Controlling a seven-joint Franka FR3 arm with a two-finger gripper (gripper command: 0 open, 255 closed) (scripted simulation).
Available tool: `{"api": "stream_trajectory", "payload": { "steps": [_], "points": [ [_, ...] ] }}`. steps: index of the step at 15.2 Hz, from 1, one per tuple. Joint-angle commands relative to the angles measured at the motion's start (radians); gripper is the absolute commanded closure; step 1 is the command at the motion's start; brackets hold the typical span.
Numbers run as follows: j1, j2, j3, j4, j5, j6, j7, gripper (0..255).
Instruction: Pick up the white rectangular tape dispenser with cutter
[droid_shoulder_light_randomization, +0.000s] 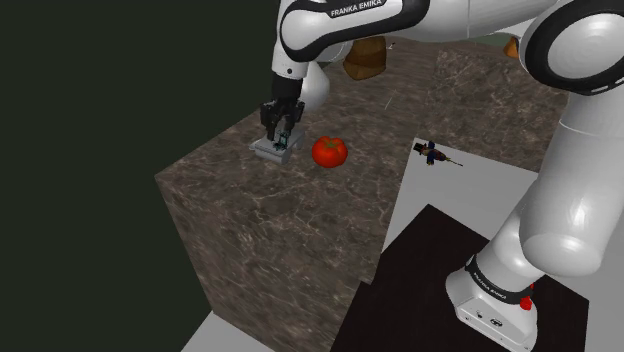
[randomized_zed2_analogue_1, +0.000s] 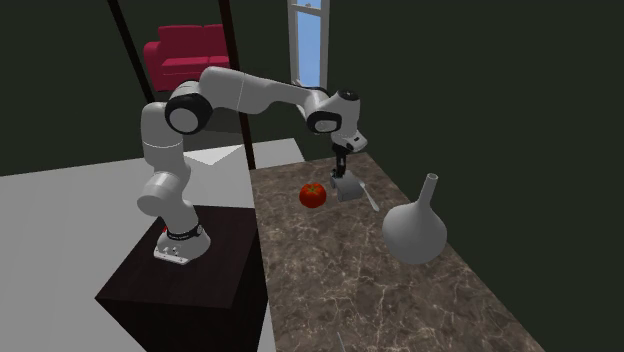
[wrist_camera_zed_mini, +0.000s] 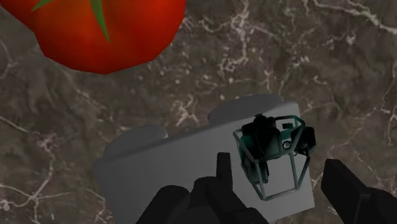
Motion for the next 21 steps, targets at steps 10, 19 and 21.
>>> {"api": "stream_trajectory", "payload": {
  "steps": [10,19,21],
  "points": [
    [0.0,-0.001,0.0,0.01,-0.001,-0.01,0.002,255],
    [-0.001,-0.016,0.0,0.109,-0.005,-0.124,0.022,255],
    [-0.001,-0.017,0.0,0.135,-0.007,-0.15,0.026,255]
  ]
}}
